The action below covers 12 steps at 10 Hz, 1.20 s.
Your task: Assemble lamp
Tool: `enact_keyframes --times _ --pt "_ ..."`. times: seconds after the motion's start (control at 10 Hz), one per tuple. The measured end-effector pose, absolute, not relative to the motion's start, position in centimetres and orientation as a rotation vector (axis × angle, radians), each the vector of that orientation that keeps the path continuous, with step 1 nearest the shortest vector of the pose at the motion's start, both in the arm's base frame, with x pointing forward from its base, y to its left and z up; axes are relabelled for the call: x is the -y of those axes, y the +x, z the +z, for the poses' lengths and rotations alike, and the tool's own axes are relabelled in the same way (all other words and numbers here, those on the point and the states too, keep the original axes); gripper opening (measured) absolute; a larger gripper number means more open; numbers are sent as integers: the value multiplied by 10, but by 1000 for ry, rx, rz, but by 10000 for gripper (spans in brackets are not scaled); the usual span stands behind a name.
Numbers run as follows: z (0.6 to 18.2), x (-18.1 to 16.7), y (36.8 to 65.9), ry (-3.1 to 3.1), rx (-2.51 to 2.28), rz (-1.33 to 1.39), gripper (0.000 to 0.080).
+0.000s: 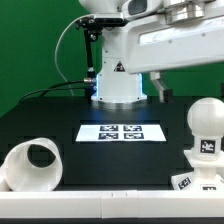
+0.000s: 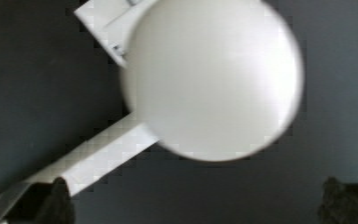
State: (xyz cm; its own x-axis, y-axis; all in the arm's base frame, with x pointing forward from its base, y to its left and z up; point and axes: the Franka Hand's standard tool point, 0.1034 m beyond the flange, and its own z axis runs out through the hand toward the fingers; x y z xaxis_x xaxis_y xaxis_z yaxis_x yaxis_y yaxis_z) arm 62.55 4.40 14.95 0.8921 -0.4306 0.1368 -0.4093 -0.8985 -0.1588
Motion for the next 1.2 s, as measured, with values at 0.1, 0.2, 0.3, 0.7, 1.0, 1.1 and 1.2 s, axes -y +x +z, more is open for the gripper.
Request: enact_keyframes --times 0.1,0.2,0.3,0.7,1.0,1.1,1.2 --pt "151 -30 623 -2978 -522 -252 698" --pt "152 -14 624 -3007 -424 -262 698" --pt "152 2 625 -3044 -233 -270 698" --pt "147 19 626 -3077 215 -281 698" --pt "125 40 615 -3076 390 -168 698" --pt "119 58 621 -3097 385 -132 698" --pt "117 70 623 -3104 407 -42 698"
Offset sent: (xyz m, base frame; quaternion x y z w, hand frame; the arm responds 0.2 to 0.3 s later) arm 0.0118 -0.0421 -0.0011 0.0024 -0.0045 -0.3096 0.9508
